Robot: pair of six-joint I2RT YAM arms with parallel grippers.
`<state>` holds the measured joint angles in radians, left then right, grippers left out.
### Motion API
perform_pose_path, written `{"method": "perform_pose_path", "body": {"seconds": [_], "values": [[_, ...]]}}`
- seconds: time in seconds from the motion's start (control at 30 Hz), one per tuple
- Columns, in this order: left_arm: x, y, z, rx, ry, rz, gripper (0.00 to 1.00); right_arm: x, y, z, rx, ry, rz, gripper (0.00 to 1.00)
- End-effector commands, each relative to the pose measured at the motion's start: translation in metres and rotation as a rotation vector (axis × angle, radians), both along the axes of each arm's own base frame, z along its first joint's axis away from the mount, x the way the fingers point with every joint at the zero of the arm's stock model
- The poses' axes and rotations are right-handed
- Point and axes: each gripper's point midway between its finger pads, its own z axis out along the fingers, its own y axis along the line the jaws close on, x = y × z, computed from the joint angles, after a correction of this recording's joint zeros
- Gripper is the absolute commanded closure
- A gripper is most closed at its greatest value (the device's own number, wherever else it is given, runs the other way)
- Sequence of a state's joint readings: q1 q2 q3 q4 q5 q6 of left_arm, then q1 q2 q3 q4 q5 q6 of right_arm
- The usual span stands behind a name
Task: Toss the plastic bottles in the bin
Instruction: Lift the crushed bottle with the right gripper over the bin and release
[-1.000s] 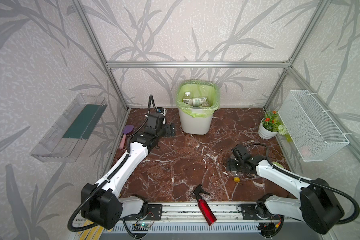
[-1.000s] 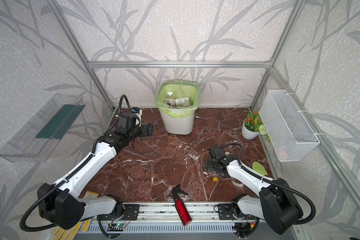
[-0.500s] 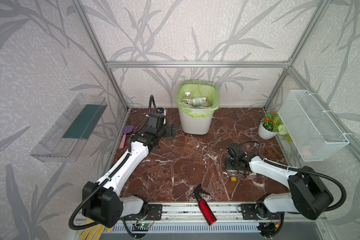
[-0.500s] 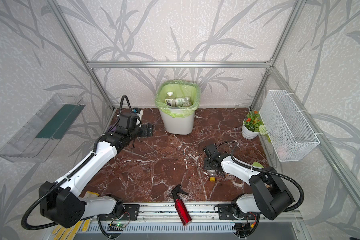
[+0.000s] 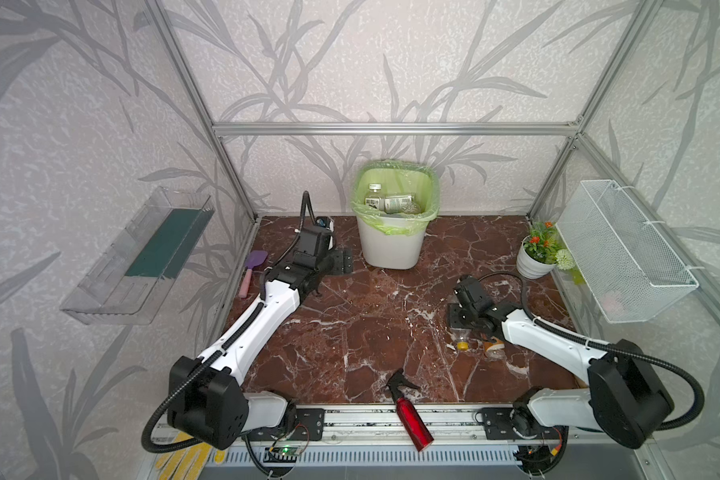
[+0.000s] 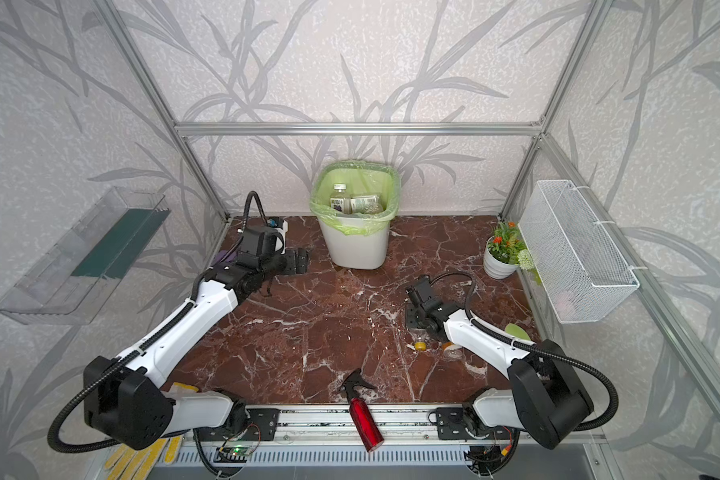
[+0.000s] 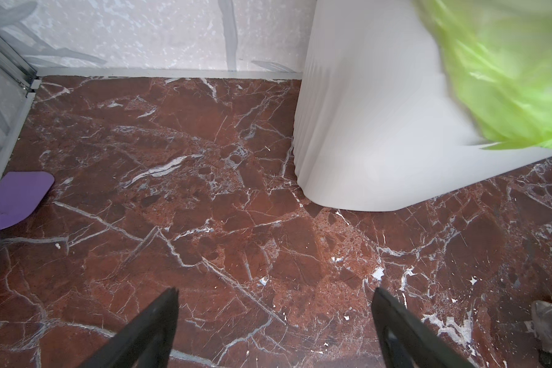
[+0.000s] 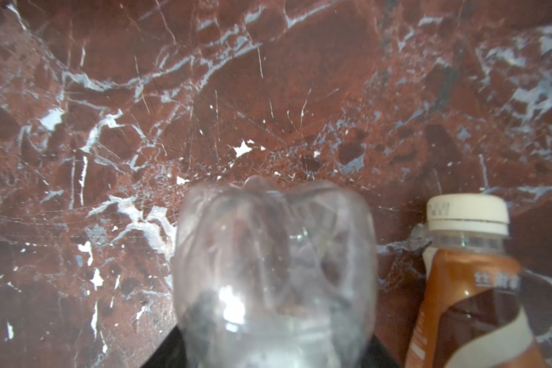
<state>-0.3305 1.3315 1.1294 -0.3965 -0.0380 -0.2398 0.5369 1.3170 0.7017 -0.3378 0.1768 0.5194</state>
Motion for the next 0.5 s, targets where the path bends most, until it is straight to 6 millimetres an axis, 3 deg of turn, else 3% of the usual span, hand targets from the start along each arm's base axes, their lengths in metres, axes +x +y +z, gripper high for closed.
{"method": "perform_pose_path", "body": {"seconds": [0.0, 0.23, 0.47], "values": [[-0.001, 0.001, -0.006, -0.005, 0.021, 0.002, 0.07, 0.019, 0.005, 0.035, 0.025, -0.136, 0.003, 0.52], [0.001, -0.002, -0.009, -0.014, 0.027, -0.005, 0.07, 0.043, 0.004, 0.115, 0.020, -0.399, 0.034, 0.52], [0.000, 0.002, -0.006, 0.005, 0.008, 0.004, 0.08, 0.046, -0.008, 0.203, 0.030, -0.721, 0.039, 0.52]]}}
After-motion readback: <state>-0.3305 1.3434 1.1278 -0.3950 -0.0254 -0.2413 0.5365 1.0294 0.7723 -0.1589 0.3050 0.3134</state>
